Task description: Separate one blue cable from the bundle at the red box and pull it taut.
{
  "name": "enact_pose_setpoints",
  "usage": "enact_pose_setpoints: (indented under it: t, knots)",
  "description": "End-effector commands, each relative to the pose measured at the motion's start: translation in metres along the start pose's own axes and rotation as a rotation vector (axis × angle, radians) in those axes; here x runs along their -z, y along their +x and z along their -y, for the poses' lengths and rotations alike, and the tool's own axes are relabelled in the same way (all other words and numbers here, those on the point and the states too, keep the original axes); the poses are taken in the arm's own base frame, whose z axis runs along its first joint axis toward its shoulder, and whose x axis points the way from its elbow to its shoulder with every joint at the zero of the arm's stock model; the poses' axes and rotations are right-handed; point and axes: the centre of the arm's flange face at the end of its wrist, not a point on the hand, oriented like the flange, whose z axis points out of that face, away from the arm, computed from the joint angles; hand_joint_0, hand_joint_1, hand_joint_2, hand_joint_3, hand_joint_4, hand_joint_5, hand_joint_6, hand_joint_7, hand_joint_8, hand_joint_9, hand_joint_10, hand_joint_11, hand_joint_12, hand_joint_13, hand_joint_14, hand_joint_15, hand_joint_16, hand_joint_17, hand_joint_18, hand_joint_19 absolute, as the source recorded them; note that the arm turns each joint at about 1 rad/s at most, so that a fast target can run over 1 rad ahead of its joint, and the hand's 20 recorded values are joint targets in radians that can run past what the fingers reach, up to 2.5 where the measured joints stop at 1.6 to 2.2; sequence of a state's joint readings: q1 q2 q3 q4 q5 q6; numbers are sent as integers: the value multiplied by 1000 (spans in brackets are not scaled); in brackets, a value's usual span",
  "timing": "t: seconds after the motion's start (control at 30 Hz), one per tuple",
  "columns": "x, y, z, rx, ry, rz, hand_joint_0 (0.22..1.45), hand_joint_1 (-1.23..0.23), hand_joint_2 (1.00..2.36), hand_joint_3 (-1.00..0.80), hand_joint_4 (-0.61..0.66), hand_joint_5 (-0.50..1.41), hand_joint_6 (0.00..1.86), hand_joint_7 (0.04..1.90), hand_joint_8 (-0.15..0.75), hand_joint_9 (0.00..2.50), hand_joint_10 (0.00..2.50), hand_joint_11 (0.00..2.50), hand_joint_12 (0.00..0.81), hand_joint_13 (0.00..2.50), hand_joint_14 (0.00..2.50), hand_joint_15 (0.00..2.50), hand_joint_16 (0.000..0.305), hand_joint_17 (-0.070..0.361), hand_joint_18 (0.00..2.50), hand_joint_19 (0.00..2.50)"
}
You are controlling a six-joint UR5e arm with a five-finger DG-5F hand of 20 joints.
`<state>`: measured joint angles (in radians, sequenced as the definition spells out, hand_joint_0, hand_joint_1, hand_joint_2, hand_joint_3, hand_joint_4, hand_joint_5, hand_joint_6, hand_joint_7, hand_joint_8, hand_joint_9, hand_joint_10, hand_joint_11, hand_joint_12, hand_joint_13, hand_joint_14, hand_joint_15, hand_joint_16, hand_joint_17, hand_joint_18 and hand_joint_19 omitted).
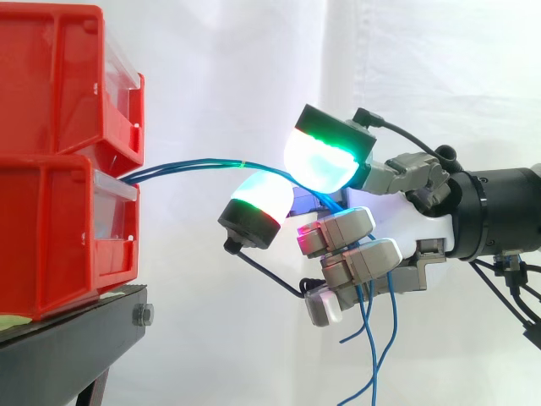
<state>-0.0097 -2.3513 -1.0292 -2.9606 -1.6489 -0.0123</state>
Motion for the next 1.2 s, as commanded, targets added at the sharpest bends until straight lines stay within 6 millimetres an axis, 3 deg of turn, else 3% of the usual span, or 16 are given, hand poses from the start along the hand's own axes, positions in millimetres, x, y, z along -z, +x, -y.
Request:
enact_pose_setpoints:
  t: [0.0,0.13,0.27,0.5,0.6,0.7,1.17]
  knots:
    - [0,0,0,0,0,-1,739,-913,1000,-500,-55,-191,848,985,250,1225,12,1559,326,1272,23,1355,42,95,890,791]
    - [0,-1,0,0,0,1,603,-917,1000,-500,-37,-185,834,987,262,1231,11,1562,332,1267,22,1356,43,96,899,807]
    - [0,-1,0,0,0,1,583,-921,1000,-500,-21,-178,823,949,269,1232,12,1556,339,1266,22,1355,43,97,902,824]
    - [0,-1,0,0,0,1,505,-919,1000,-500,-34,-152,745,1051,296,1216,13,1492,367,1266,21,1319,47,106,932,825]
    - [0,-1,0,0,0,1,476,-883,1000,-500,-107,-122,685,1147,291,1227,14,1425,382,1273,19,1300,48,108,952,834]
    - [0,-1,0,-2,0,2,469,-848,1000,-500,-146,-98,628,1260,279,1236,19,1406,387,1249,18,1279,49,110,978,834]
    - [1,1,1,-1,8,-4,513,-699,1000,-500,-162,-67,578,1380,265,1299,23,1366,361,1239,23,1237,44,98,961,853]
